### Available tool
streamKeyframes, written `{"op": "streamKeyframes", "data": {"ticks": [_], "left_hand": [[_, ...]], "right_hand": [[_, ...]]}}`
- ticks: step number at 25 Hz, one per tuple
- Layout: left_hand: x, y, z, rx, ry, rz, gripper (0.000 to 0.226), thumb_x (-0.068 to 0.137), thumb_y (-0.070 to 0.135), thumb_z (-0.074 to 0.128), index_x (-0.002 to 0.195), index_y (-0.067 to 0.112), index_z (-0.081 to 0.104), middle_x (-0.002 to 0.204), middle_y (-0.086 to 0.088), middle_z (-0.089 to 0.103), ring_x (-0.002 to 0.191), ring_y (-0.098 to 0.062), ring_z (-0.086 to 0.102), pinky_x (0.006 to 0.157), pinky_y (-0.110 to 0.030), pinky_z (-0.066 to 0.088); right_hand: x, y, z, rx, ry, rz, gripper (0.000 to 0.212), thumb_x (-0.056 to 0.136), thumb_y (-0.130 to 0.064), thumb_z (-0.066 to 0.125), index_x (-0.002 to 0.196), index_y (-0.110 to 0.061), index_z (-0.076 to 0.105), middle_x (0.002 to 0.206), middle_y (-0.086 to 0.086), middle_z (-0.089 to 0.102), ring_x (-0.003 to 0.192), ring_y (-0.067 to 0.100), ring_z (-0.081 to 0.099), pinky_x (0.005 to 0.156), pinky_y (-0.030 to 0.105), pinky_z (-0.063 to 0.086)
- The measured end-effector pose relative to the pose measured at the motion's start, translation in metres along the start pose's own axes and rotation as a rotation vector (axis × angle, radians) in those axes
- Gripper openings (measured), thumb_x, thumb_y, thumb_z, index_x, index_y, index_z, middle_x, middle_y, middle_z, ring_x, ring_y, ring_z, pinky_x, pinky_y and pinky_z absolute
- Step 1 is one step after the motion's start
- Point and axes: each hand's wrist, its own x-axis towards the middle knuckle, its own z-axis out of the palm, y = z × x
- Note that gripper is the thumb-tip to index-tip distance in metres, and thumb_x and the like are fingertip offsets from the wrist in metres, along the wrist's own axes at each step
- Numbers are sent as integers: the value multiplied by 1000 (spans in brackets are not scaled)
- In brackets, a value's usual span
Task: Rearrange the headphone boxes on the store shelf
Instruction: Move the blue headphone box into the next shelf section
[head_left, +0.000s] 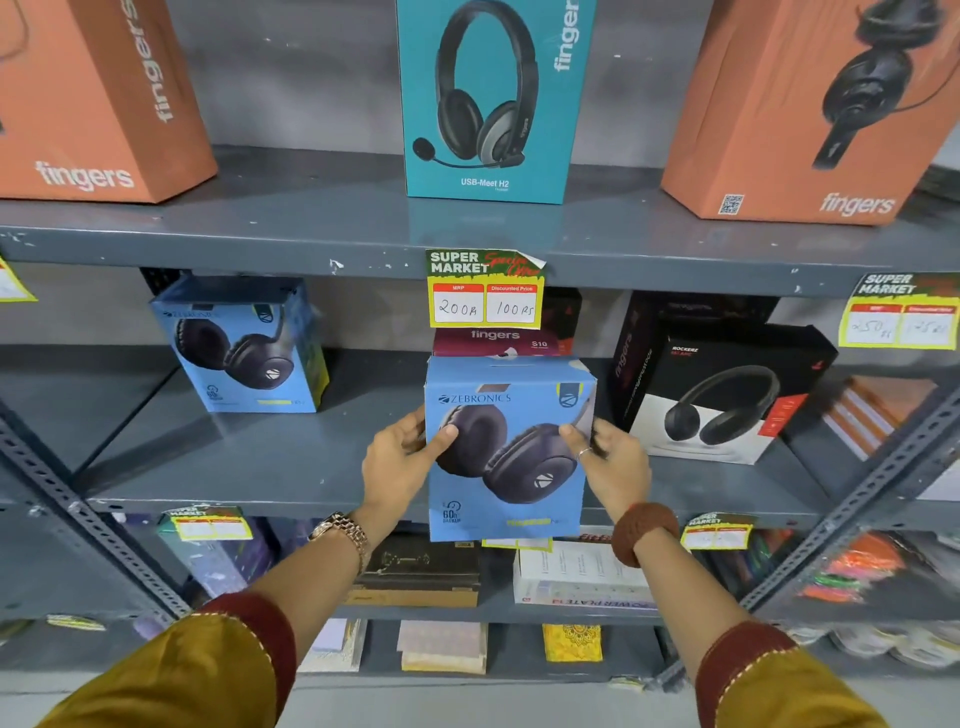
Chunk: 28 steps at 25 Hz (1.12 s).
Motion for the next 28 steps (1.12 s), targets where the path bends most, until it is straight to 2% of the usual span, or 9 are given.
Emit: {"op": "streamKeyframes", "data": {"ticks": [4,7,11,13,15,18,21,26,28], "left_hand": [[-22,1,-21,-7,-22,-57,46,71,55,69,113,35,66,105,8,75,93,-11,70,86,-42,57],[-33,0,-52,-29,-14,-59,41,70,53,71,107,38,67,102,8,76,91,-12,71,86,-45,57],[-32,-12,-117,-14,24,-45,24,81,34,68,105,33,65,103,1,74,94,-17,69,88,-44,55],[-26,-20,-150,-55,44,-38,20,85,22,65,104,28,61,105,-3,72,96,-21,68,87,-43,55],[-11,-32,-190,-64,91,-61,20,87,15,62,105,21,57,107,-6,68,96,-24,66,84,-38,53],[23,-57,-244,-38,136,-96,22,85,15,63,103,18,51,108,-10,64,101,-31,63,86,-44,52],[63,-84,-287,-22,133,-113,25,88,13,59,111,11,48,114,-10,62,110,-32,59,95,-54,48],[106,-99,-317,-112,111,-148,26,92,2,50,116,6,43,117,-5,57,112,-24,55,102,-45,45],[121,-109,-322,-132,109,-158,26,91,1,50,115,8,43,122,-7,57,113,-24,55,103,-45,44]], "right_hand": [[-25,-13,-15,-22,4,-12,34,81,-46,65,54,-30,52,48,-16,51,49,2,44,49,19,31],[-39,-23,-1,11,-14,-19,53,75,-53,67,55,-6,51,45,-7,44,49,12,34,52,24,30],[-52,-56,56,47,-96,-77,38,72,-52,70,81,-15,72,74,-4,72,66,11,63,63,24,45],[-58,-77,93,68,-122,-85,50,69,-55,70,97,-14,72,92,1,76,79,14,67,70,25,49],[-61,-100,137,100,-162,-81,45,69,-53,72,94,-16,72,89,2,76,79,14,67,67,24,45],[-68,-131,197,155,-182,-90,17,71,-40,76,68,-29,63,67,-8,70,62,3,62,58,24,43],[-66,-148,257,185,-165,-63,22,69,-36,78,83,-24,67,73,0,74,69,13,67,67,32,54],[-51,-162,320,219,-164,-26,36,72,-27,78,102,-12,66,86,2,75,76,15,69,78,36,58],[-43,-164,335,224,-161,-40,35,74,-24,77,103,-10,65,86,2,73,78,18,70,74,28,58]]}}
